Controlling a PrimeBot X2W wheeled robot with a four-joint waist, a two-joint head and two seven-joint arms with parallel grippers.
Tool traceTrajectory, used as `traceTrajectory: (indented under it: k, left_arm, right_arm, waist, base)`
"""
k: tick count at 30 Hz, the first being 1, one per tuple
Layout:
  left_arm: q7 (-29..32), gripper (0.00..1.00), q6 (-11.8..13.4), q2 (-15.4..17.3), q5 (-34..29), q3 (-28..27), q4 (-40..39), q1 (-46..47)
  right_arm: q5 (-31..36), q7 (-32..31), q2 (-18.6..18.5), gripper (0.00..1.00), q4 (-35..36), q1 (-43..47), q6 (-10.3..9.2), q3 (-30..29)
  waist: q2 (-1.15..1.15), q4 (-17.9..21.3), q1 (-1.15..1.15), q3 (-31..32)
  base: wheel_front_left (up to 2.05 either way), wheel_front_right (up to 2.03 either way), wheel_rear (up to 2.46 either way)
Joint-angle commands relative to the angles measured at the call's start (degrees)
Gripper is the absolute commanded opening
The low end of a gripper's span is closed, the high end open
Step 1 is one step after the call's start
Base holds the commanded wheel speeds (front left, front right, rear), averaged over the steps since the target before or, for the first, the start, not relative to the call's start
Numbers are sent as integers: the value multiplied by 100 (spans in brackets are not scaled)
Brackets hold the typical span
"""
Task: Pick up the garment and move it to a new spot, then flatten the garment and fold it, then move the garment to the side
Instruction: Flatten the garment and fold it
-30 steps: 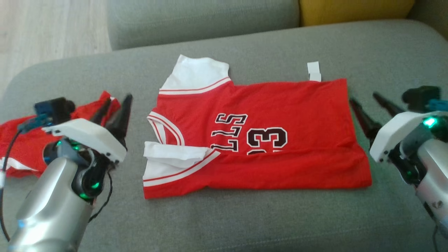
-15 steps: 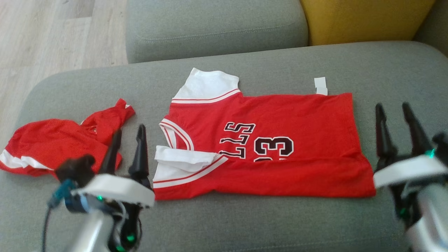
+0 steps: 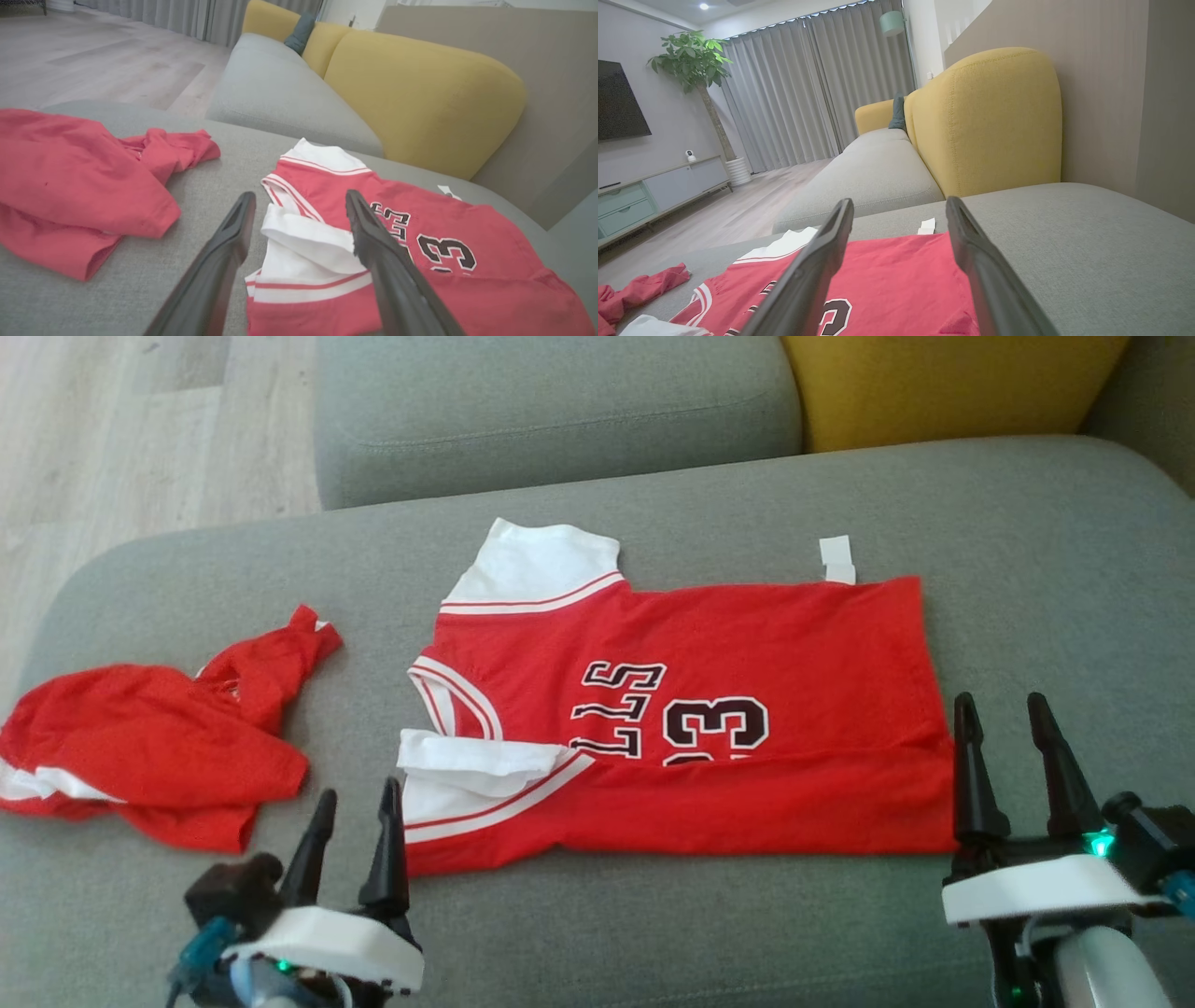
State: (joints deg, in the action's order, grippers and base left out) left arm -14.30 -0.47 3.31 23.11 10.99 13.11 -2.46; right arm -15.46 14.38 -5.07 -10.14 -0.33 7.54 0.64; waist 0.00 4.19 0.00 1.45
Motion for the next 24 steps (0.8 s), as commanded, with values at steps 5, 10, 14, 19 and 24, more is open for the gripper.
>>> traceTrajectory:
  k: [5, 10, 14, 19, 24]
  left_arm:
    - [-69, 100, -120, -27, -14, -83, 948, 582]
    - [14, 100, -69, -8, -73, -14, 1977, 939]
    - [73, 100, 5, 55, -144, 20, 2599, 1197]
    - [110, 100, 57, 90, -168, 40, 3067, 1388]
    - [248, 100, -2, 117, -217, 165, 3522, 1562]
  right_arm:
    - [65, 57, 3, 100, 226, -223, -5, 147]
    - [42, 28, 12, 100, 229, -266, -5, 174]
    - [32, 14, 24, 100, 246, -300, -5, 177]
    - [18, 7, 30, 100, 256, -324, -5, 164]
    - [36, -3, 38, 100, 265, -333, -5, 94]
  waist:
    - [0, 163, 0, -95]
    - [0, 354, 0, -188]
    - [0, 506, 0, -261]
    - [0, 605, 0, -311]
    - [0, 656, 0, -357]
  base:
    - [0, 0, 0]
    - [0, 0, 0]
    - [0, 0, 0]
    - [0, 0, 0]
    - [0, 0, 0]
